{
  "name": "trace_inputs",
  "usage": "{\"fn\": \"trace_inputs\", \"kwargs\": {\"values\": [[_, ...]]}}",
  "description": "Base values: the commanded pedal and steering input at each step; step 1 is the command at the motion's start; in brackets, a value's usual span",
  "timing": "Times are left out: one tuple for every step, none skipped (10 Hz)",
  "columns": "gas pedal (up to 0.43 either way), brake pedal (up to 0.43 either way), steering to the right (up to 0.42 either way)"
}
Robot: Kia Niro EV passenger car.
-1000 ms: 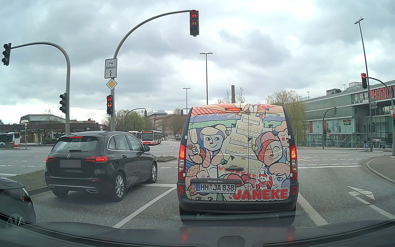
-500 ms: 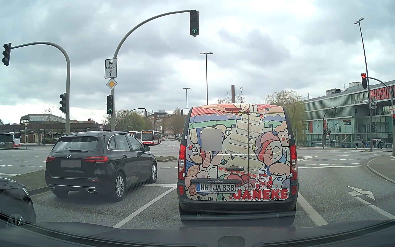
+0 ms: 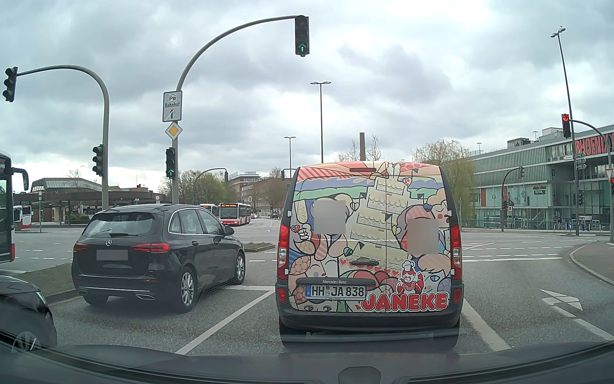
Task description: Follow the waypoints while adhering to traffic rules and regulations
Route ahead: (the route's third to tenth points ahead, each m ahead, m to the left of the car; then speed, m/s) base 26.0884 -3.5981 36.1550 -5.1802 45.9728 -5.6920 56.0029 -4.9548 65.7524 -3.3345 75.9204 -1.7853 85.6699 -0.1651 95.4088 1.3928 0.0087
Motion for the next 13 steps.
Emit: {"fn": "trace_inputs", "kwargs": {"values": [[0.0, 0.006, 0.054], [0.0, 0.006, 0.054], [0.0, 0.006, 0.054], [0.0, 0.006, 0.054], [0.02, 0.006, 0.054], [0.118, 0.006, 0.054], [0.13, 0.006, 0.054], [0.138, 0.006, 0.054], [0.169, 0.006, 0.054], [0.189, 0.006, 0.056], [0.209, 0.006, 0.059], [0.22, 0.006, 0.059], [0.24, 0.006, 0.059]]}}
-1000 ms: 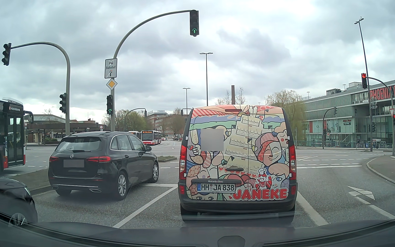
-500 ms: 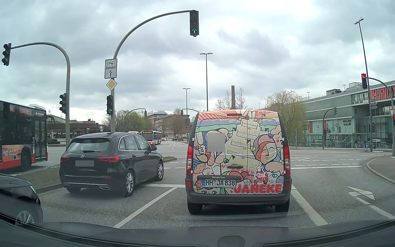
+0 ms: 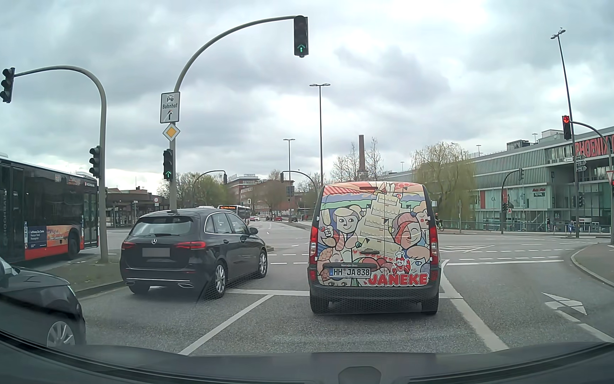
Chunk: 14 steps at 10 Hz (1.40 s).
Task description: Follow the waypoints while adhering to traffic rules and regulations
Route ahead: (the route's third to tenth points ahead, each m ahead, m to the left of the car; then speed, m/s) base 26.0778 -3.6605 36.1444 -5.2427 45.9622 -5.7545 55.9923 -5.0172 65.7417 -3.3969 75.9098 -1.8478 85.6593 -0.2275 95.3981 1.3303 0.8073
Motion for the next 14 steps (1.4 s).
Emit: {"fn": "trace_inputs", "kwargs": {"values": [[0.26, 0.006, 0.061], [0.28, 0.006, 0.064], [0.287, 0.006, 0.067], [0.299, 0.006, 0.071], [0.299, 0.006, 0.073], [0.299, 0.0, 0.075], [0.299, 0.006, 0.078], [0.299, 0.006, 0.081], [0.299, 0.006, 0.084], [0.311, 0.006, 0.085], [0.319, 0.006, 0.085], [0.319, 0.006, 0.085], [0.319, 0.006, 0.084], [0.319, 0.006, 0.084]]}}
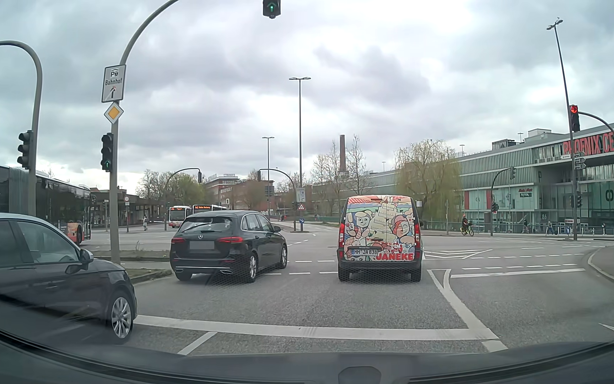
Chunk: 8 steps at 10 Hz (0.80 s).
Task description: Follow the waypoints while adhering to traffic rules and regulations
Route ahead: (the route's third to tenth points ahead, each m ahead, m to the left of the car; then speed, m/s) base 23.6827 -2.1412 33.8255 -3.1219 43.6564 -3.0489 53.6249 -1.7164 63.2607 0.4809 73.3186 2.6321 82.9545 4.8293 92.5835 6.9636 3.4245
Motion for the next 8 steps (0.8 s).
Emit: {"fn": "trace_inputs", "kwargs": {"values": [[0.319, 0.006, 0.083], [0.319, 0.006, 0.081], [0.311, 0.006, 0.079], [0.311, 0.006, 0.079], [0.299, 0.006, 0.078], [0.28, 0.006, 0.078], [0.268, 0.006, 0.079], [0.26, 0.006, 0.079]]}}
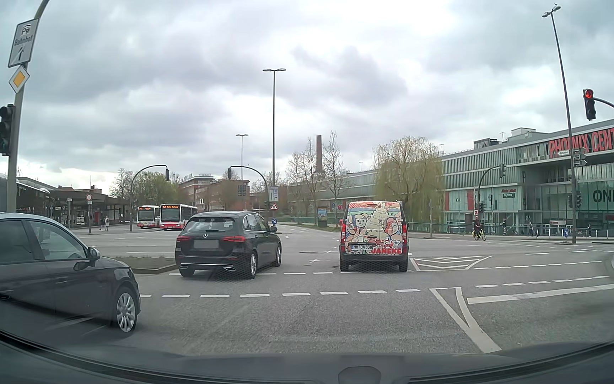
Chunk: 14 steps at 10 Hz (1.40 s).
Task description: Follow the waypoints while adhering to traffic rules and regulations
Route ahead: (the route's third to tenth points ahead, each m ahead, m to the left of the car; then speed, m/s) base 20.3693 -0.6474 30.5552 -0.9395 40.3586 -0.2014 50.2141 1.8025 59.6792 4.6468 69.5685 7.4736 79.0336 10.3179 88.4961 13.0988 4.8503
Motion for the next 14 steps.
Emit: {"fn": "trace_inputs", "kwargs": {"values": [[0.248, 0.006, 0.078], [0.24, 0.0, 0.076], [0.228, 0.006, 0.076], [0.22, 0.006, 0.075], [0.22, 0.006, 0.071], [0.22, 0.0, 0.062], [0.22, 0.006, 0.049], [0.228, 0.006, 0.043], [0.228, 0.006, 0.041], [0.228, 0.006, 0.039], [0.228, 0.006, 0.036], [0.228, 0.0, 0.035], [0.22, 0.006, 0.035], [0.22, 0.006, 0.033]]}}
